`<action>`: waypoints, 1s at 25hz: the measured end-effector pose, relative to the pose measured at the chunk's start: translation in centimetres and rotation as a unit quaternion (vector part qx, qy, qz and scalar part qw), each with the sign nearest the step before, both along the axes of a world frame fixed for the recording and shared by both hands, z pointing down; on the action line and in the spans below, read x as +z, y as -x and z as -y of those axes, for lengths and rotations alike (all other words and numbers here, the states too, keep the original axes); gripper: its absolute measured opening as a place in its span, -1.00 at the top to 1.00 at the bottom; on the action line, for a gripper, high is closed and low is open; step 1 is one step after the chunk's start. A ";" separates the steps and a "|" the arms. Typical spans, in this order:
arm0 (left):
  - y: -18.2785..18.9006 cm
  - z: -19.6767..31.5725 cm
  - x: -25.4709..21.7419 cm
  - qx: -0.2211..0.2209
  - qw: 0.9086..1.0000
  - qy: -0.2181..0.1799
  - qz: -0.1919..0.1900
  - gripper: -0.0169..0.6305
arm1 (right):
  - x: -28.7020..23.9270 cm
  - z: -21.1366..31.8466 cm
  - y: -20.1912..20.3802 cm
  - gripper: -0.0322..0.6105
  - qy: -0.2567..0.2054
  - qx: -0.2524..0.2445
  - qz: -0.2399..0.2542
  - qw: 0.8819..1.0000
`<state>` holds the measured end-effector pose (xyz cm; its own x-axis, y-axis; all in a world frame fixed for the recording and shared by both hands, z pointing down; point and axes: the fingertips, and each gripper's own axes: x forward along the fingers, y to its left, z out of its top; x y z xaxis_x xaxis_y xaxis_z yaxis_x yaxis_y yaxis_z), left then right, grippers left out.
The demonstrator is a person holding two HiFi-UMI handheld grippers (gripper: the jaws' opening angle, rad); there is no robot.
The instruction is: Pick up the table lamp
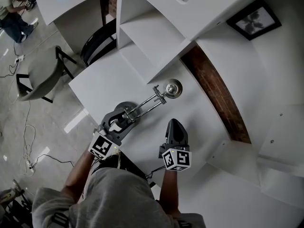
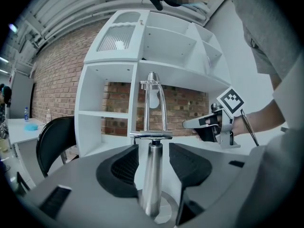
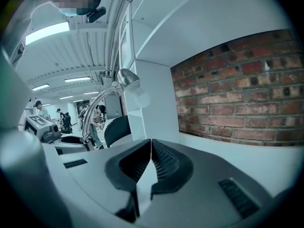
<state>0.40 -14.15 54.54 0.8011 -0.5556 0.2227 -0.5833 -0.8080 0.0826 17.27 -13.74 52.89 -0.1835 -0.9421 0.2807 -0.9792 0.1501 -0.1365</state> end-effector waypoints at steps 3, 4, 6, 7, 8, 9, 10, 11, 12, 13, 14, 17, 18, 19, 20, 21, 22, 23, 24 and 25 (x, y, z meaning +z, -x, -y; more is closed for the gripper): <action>0.0 0.0 0.0 0.000 1.000 0.001 -0.002 0.36 | 0.1 0.0 0.1 0.83 0.002 -0.001 -0.001 1.000; 0.0 0.0 0.0 0.000 1.000 0.002 -0.002 0.36 | 0.1 0.0 0.1 0.83 0.002 -0.001 -0.001 1.000; 0.0 0.0 0.0 -0.001 1.000 0.003 -0.003 0.36 | 0.1 -0.1 0.1 0.83 0.002 -0.001 -0.001 1.000; 0.0 0.0 0.0 -0.002 1.000 0.004 -0.003 0.36 | 0.1 -0.1 0.1 0.83 0.002 -0.001 -0.001 1.000; 0.0 -0.1 0.0 -0.002 1.000 0.004 -0.002 0.36 | 0.1 -0.1 0.1 0.83 0.002 -0.001 -0.001 1.000; 0.0 -0.1 0.1 -0.001 1.000 0.005 0.000 0.36 | 0.1 -0.2 0.2 0.83 0.003 -0.001 -0.001 1.000; 0.0 -0.1 0.1 0.001 1.000 0.005 0.002 0.36 | 0.1 -0.2 0.2 0.83 0.003 -0.001 -0.001 1.000; -0.1 -0.2 0.2 0.002 1.000 0.006 0.003 0.36 | 0.2 -0.2 0.2 0.83 0.003 -0.001 0.000 1.000; -0.1 -0.2 0.2 0.002 1.000 0.007 0.002 0.36 | 0.2 -0.3 0.3 0.83 0.003 -0.002 0.000 1.000; -0.2 -0.2 0.3 0.002 1.000 0.007 0.001 0.36 | 0.2 -0.3 0.3 0.83 0.003 -0.002 0.000 1.000; -0.3 -0.2 0.3 0.002 1.000 0.007 0.000 0.36 | 0.3 -0.3 0.3 0.83 0.003 -0.001 0.001 1.000; -0.5 0.0 0.4 0.004 1.000 0.007 0.003 0.36 | 0.3 -0.5 0.2 0.83 0.004 0.001 0.001 1.000; -0.7 0.0 0.5 0.006 1.000 0.007 0.004 0.36 | 0.3 -0.5 0.1 0.83 0.004 0.001 0.001 1.000; -0.8 0.0 0.6 0.007 1.000 0.008 0.005 0.36 | 0.3 -0.6 0.0 0.83 0.005 0.002 0.001 1.000; -1.0 0.0 0.7 0.008 1.000 0.008 0.005 0.36 | 0.4 -0.6 -0.1 0.83 0.006 0.003 0.000 1.000; -1.1 0.1 0.7 0.009 1.000 0.009 0.005 0.36 | 0.4 -0.6 -0.3 0.83 0.007 0.004 0.000 1.000; -1.3 0.1 0.8 0.009 1.000 0.009 0.005 0.36 | 0.5 -0.6 -0.5 0.83 0.008 0.006 0.001 1.000; -1.4 0.2 0.9 0.008 1.000 0.010 0.005 0.36 | 0.5 -0.6 -0.7 0.83 0.008 0.008 0.001 1.000; -1.5 0.3 0.9 0.008 1.000 0.010 0.005 0.36 | 0.6 -0.6 -0.8 0.83 0.009 0.010 0.002 1.000; -1.6 0.5 1.0 0.007 1.000 0.010 0.004 0.36 | 0.6 -0.6 -1.0 0.83 0.009 0.012 0.002 1.000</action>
<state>1.95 -14.68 55.53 0.8068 -0.5396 0.2407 -0.5728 -0.8142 0.0944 18.27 -13.13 53.50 -0.1622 -0.9408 0.2975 -0.9820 0.1244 -0.1420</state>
